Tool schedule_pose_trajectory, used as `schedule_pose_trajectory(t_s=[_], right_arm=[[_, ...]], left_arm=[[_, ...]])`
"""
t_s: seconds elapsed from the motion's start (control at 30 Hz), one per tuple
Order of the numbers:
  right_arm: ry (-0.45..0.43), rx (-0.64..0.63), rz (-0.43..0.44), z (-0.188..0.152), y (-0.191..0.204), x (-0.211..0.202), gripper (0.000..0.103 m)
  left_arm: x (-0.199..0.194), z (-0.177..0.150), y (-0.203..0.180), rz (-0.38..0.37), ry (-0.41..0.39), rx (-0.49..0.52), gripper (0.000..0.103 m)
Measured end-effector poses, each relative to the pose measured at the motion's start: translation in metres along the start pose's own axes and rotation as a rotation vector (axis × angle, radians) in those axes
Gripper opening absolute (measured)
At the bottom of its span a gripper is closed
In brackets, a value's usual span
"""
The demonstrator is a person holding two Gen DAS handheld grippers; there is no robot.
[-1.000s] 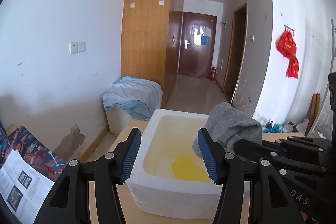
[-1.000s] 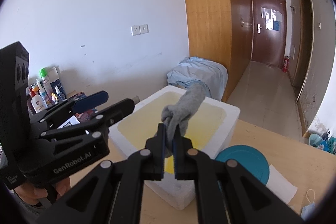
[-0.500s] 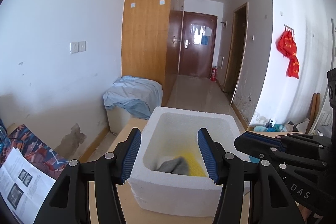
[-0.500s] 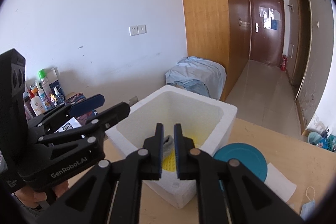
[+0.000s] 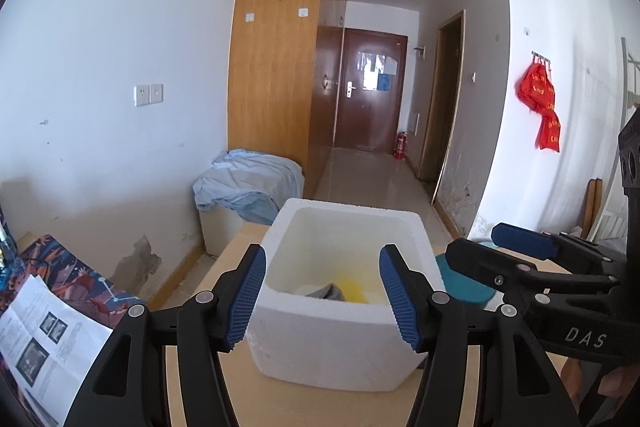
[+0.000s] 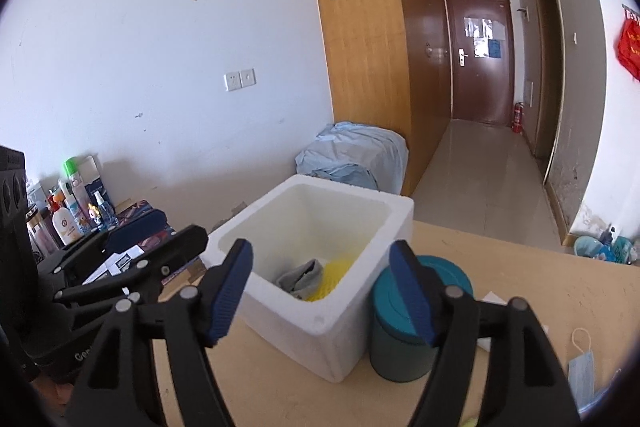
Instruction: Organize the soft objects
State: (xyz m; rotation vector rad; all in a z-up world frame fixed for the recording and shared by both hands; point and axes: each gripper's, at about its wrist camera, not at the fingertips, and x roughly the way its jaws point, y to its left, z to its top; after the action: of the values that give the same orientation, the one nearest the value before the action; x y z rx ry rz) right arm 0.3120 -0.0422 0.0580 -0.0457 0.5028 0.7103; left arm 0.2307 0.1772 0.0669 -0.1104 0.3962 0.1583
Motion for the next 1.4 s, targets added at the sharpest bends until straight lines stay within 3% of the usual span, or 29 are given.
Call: schedule_pose_trajectory(t_s=[0.17, 0.47, 0.73, 0.9, 1.4], right_arm=[[0.000, 0.001, -0.005, -0.009, 0.004, -0.012, 0.075], [-0.043, 0.028, -0.054, -0.028, 0.003, -0.051, 0.085], [-0.061, 0.049, -0.085, -0.052, 0.006, -0.087, 0.085], [-0.079, 0.065, -0.122, -0.070, 0.009, -0.112, 0.089], [-0.104, 0.100, -0.218, -0.121, 0.014, -0.177, 0.091]], left_arm=[[-0.014, -0.006, -0.004, -0.007, -0.001, 0.000, 0.063], [-0.053, -0.022, -0.016, 0.001, -0.041, 0.016, 0.082], [-0.091, -0.041, -0.029, -0.018, -0.056, 0.049, 0.086], [-0.118, -0.054, -0.040, -0.025, -0.091, 0.070, 0.098], [-0.169, -0.094, -0.060, -0.094, -0.100, 0.098, 0.099]])
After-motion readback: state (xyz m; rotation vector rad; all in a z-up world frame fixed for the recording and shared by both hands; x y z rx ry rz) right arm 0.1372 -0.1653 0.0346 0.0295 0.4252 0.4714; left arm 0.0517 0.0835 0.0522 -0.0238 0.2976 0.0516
